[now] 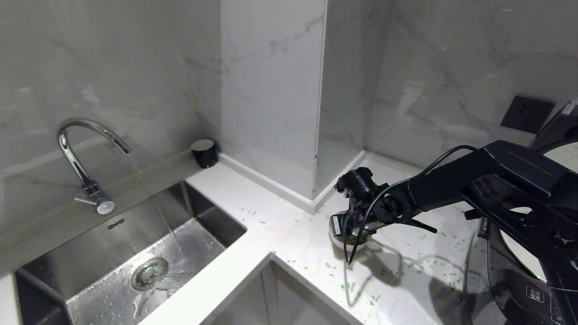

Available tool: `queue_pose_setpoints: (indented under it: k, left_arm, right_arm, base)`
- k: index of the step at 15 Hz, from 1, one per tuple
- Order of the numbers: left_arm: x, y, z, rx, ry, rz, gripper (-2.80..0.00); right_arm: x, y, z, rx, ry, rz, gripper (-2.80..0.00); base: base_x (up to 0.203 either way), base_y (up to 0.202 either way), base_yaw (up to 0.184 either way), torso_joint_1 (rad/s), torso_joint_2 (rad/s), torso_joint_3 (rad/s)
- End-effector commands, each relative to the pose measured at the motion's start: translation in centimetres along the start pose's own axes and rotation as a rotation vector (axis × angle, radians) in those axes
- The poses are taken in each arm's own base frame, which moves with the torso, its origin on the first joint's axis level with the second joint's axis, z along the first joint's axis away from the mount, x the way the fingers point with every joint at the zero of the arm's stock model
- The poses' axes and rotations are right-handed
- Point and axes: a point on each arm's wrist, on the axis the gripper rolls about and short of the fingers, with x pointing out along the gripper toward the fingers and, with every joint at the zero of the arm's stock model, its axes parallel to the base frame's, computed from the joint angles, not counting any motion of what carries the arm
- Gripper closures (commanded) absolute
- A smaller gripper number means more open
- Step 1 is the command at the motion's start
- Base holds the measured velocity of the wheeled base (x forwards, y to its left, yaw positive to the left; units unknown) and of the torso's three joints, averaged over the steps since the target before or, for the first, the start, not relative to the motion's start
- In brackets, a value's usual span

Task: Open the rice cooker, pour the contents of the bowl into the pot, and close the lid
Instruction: Fill a bowl with water from the tap

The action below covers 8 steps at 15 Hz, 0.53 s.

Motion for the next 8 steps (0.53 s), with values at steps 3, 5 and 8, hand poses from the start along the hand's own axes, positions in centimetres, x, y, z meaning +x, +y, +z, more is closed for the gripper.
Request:
queue_pose_setpoints:
  k: [3, 5, 8]
  left_arm:
    - [0.1, 0.0, -0.3, 0.0, 0.012, 0.0, 0.0]
    - [0.1, 0.0, -0.3, 0.0, 0.012, 0.0, 0.0]
    - [0.1, 0.0, -0.3, 0.0, 0.012, 0.0, 0.0]
  right_arm:
    - [2.4, 0.7, 0.3, -0.007, -0.01, 0.013, 0.0]
    - [2.4, 1.3, 0.4, -0.017, -0.016, 0.022, 0.0]
    - [2.0, 2.3, 1.2, -0.013, -0.05, 0.043, 0.0]
  base:
    - [0.0, 0.0, 0.0, 0.0, 0.0, 0.0]
    - [0.0, 0.0, 0.0, 0.0, 0.0, 0.0]
    - [0.0, 0.0, 0.0, 0.0, 0.0, 0.0]
